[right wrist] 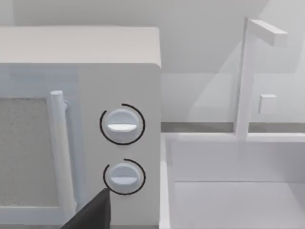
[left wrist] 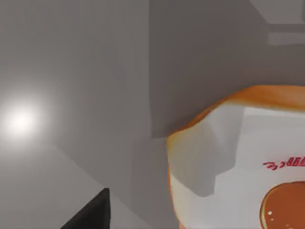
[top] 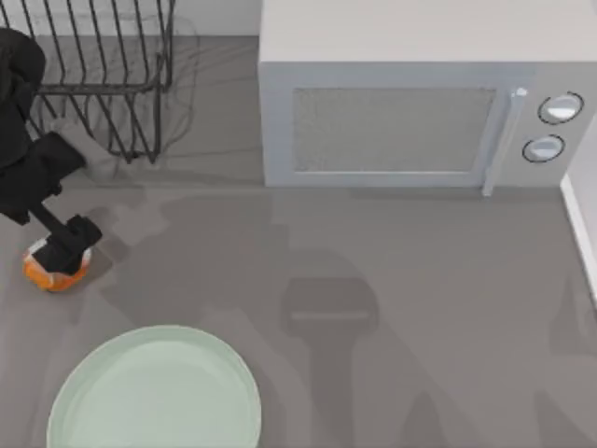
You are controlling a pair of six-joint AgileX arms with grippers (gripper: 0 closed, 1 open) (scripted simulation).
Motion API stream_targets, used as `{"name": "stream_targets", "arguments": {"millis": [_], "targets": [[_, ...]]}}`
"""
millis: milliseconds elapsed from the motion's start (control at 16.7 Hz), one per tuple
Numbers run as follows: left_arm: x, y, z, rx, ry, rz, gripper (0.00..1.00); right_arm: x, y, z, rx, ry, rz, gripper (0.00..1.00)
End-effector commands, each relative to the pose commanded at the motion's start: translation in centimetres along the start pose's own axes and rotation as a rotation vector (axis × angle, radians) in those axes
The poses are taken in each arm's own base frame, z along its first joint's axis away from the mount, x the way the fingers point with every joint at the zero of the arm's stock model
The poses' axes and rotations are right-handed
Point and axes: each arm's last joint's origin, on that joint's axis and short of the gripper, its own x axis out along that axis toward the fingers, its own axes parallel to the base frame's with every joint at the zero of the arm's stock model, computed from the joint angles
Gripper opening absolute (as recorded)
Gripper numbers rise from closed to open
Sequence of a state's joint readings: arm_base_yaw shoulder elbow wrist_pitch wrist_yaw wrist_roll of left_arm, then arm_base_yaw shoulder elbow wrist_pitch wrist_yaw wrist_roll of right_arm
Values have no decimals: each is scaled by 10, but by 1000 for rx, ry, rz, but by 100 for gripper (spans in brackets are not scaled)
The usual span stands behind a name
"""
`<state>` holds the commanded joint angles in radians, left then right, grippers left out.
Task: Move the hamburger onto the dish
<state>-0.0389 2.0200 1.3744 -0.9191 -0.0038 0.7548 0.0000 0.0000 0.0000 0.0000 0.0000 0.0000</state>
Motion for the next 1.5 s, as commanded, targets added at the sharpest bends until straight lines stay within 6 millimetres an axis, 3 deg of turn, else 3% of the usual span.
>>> {"name": "stream_targets", "arguments": {"millis": [300, 540, 1320, 1500], "targets": [[46, -1, -1, 0, 0, 1, 100, 0, 0, 0, 0, 0, 0, 100], [48, -2, -1, 0, 0, 0, 100, 0, 0, 0, 0, 0, 0, 100], [48, -2, -1, 0, 0, 0, 2, 0, 0, 0, 0, 0, 0, 100], [48, -2, -1, 0, 0, 0, 0, 0, 0, 0, 0, 0, 0, 100]]}}
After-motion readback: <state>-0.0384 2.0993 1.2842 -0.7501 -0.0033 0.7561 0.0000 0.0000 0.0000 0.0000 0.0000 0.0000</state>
